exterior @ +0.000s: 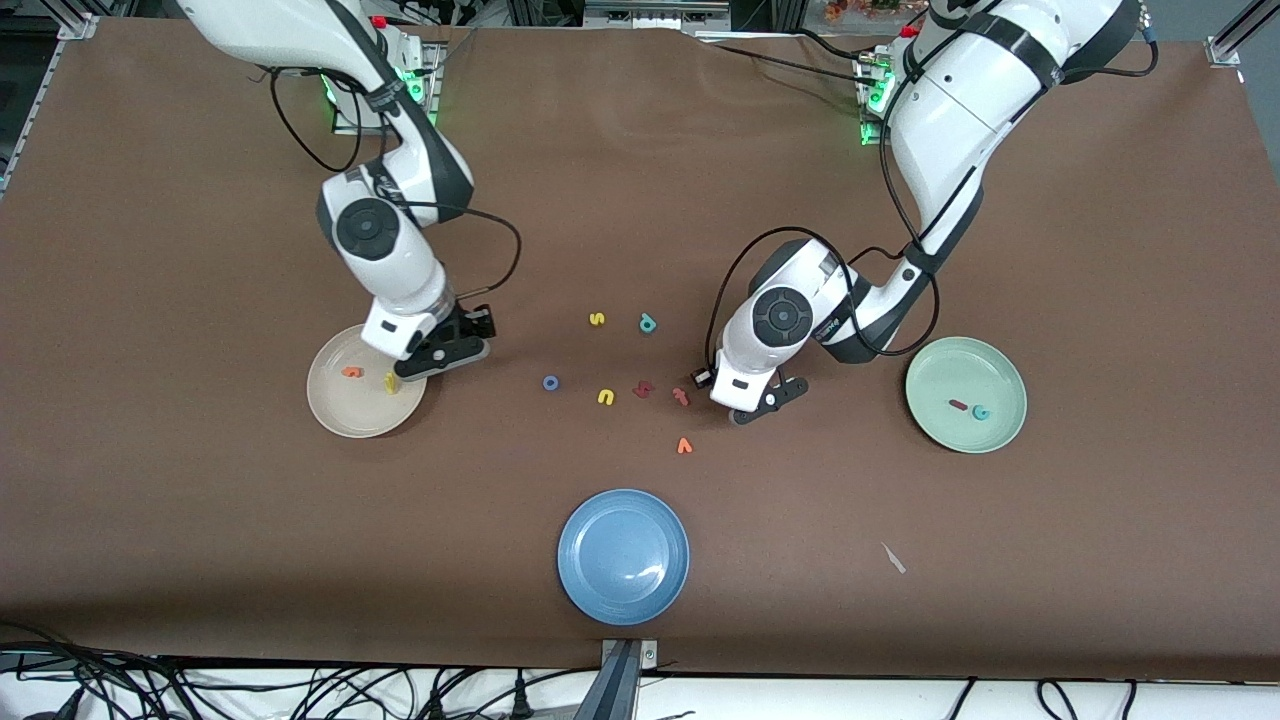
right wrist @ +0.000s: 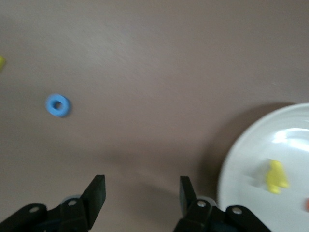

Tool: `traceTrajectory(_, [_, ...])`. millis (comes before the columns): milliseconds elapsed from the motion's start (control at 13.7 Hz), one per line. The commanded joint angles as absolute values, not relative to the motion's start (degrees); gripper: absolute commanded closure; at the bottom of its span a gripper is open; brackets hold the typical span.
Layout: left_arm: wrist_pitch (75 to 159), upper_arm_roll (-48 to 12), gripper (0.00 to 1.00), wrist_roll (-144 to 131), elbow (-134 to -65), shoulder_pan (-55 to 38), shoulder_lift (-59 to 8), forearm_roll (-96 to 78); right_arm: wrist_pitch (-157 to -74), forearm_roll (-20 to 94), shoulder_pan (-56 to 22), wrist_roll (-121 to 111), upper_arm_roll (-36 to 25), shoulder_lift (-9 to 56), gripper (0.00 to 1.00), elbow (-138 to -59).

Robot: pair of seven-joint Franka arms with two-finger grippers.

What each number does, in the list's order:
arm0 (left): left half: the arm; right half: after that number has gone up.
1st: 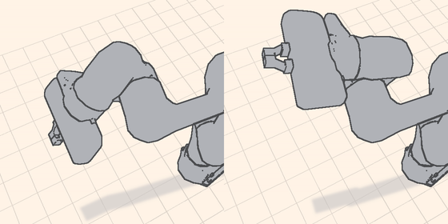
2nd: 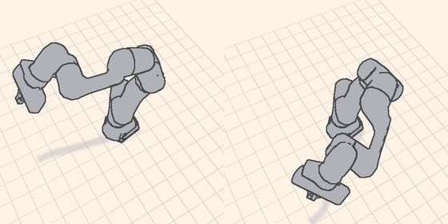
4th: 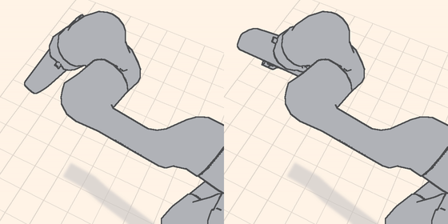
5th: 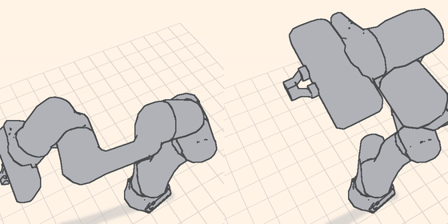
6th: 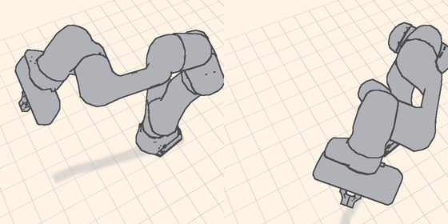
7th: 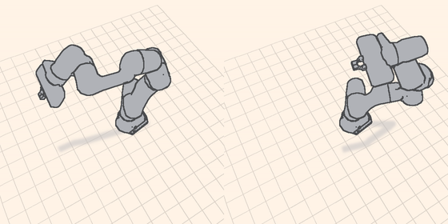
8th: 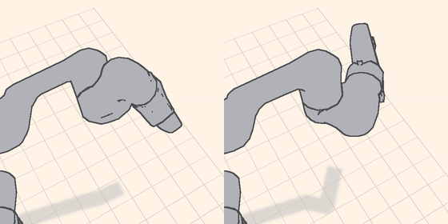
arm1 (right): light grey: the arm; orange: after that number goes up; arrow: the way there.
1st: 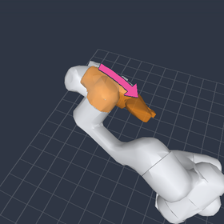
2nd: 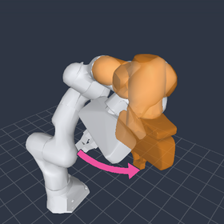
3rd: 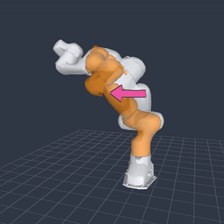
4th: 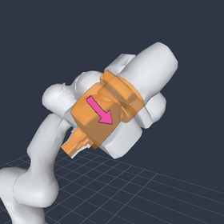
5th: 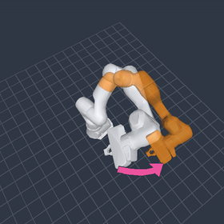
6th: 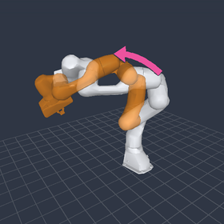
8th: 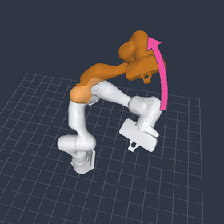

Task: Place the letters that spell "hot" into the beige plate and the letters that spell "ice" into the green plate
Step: 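Place the h with the right gripper while the left gripper grasps the e, then place the e with the left gripper while the right gripper grasps the o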

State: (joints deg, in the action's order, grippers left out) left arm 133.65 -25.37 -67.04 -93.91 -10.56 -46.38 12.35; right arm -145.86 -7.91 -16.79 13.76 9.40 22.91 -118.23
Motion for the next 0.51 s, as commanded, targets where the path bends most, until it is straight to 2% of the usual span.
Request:
traceTrajectory(0, [133.1, -25.3, 1.00, -67.1, -92.7, -9.8, -46.1, 14.0, -145.7, -6.9, -19.6, 18.0, 9.3, 28.2, 0.29, -110.9])
traceTrajectory(146, [130.5, -25.9, 1.00, -66.8, -92.7, -6.2, -41.5, 13.9, -145.5, -7.0, -21.2, 20.6, 9.2, 30.9, 0.29, -107.9])
traceTrajectory(439, [114.9, -26.5, 1.00, -50.8, -92.7, 4.0, -32.5, 9.7, -146.1, -7.6, -22.9, 25.7, 9.2, 34.0, 0.29, -105.4])
